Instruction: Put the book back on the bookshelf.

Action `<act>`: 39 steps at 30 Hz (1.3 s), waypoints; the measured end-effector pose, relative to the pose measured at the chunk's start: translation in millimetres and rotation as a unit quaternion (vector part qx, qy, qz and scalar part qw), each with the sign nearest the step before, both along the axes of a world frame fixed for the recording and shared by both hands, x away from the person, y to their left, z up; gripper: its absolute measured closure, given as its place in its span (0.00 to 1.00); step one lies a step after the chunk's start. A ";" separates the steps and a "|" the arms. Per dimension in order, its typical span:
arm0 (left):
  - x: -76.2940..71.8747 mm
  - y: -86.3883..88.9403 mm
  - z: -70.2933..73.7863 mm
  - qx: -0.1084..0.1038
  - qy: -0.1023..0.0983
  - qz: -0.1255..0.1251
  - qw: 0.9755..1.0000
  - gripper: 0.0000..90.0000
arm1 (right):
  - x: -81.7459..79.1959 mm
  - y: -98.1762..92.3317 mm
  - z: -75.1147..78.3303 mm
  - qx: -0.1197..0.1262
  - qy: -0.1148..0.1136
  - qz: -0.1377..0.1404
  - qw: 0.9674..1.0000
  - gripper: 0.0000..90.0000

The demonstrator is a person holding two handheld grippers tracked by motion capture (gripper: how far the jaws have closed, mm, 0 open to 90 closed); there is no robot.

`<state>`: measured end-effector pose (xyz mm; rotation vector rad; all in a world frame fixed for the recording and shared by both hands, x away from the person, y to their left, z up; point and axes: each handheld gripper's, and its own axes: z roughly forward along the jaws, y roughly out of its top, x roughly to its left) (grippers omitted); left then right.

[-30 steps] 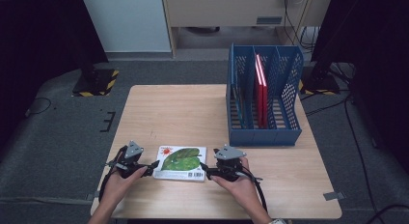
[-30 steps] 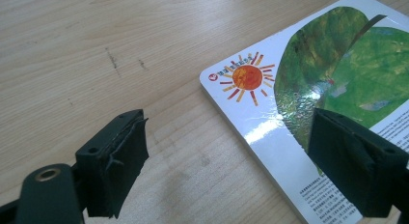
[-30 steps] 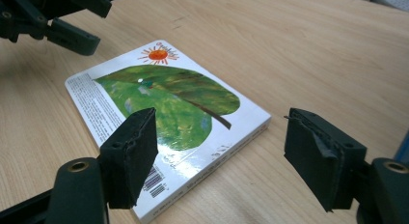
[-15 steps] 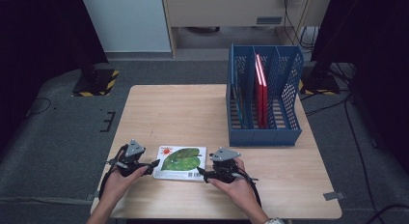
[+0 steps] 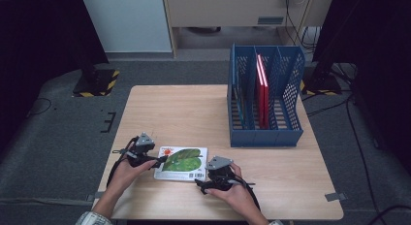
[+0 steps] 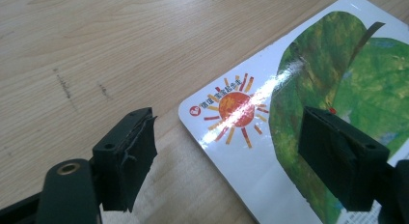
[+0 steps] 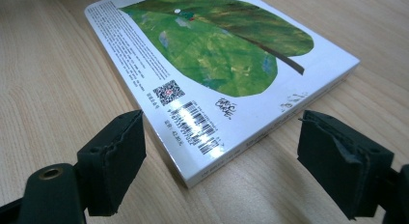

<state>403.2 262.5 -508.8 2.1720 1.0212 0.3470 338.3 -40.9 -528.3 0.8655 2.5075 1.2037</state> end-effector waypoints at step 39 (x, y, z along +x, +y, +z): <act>17.6 -2.7 -7.0 -0.038 0.048 0.013 0.998 0.43 | 1.8 15.5 -9.5 -0.035 0.007 -0.007 0.999 0.14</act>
